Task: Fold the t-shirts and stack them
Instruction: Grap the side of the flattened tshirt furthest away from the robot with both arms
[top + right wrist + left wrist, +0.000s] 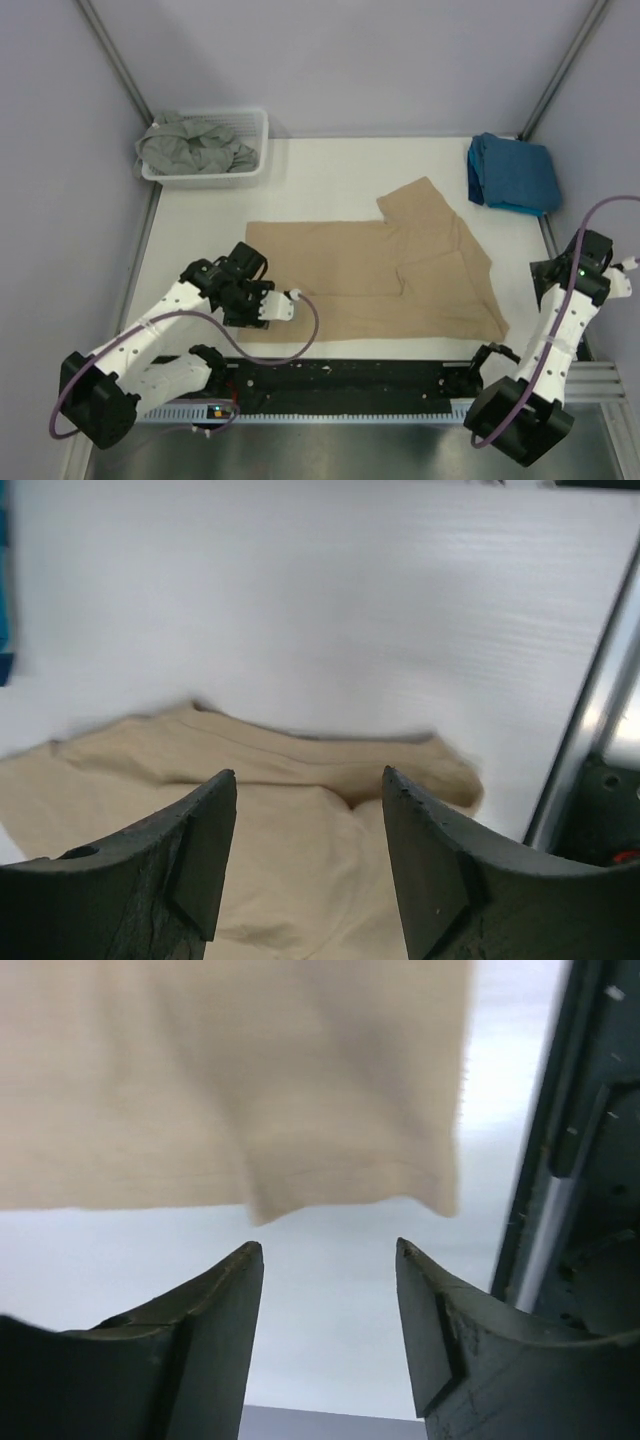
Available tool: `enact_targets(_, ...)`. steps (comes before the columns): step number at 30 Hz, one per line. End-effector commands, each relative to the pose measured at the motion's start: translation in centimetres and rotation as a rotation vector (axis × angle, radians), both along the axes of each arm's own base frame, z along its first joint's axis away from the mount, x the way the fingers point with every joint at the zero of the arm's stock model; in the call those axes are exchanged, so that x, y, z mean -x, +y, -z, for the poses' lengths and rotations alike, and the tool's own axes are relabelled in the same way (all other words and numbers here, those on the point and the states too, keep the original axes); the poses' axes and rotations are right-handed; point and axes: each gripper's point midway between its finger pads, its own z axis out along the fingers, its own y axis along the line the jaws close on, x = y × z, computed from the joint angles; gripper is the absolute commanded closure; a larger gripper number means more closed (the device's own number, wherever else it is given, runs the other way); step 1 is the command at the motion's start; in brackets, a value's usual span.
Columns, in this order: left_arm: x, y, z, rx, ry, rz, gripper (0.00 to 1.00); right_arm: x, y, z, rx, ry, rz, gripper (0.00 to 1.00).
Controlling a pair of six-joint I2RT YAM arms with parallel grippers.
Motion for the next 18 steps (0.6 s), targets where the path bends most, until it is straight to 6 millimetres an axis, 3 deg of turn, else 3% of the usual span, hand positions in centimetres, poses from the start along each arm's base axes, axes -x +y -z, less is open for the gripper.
enact_targets(1, -6.3, -3.4, -4.6, 0.173, -0.162, -0.176, 0.36, -6.5, -3.1, -6.5, 0.182, -0.175, -0.164, 0.41)
enact_targets(5, -11.9, -4.8, -7.6, 0.339, -0.182, -0.366, 0.33, -13.4, -1.3, -11.2, 0.355, -0.294, -0.444, 0.41)
enact_targets(9, -17.5, -4.1, -9.4, 0.487, -0.109, -0.571, 0.36, -21.6, 4.4, -14.5, 0.489, -0.34, -0.855, 0.41)
enact_targets(12, -21.1, -3.3, -8.8, 0.517, -0.116, -0.676, 0.39, -27.0, 9.9, -14.3, 0.477, -0.361, -1.183, 0.39)
enact_targets(13, -22.1, -3.0, -7.8, 0.502, -0.113, -0.705, 0.4, -28.3, 11.7, -13.1, 0.447, -0.343, -1.277, 0.39)
enact_targets(14, -23.0, -2.8, -7.2, 0.489, -0.123, -0.732, 0.4, -29.4, 12.8, -12.7, 0.44, -0.323, -1.339, 0.39)
enact_targets(18, -25.9, -1.1, -5.3, 0.455, -0.148, -0.842, 0.41, -33.4, 14.6, -6.9, 0.39, -0.146, -1.481, 0.39)
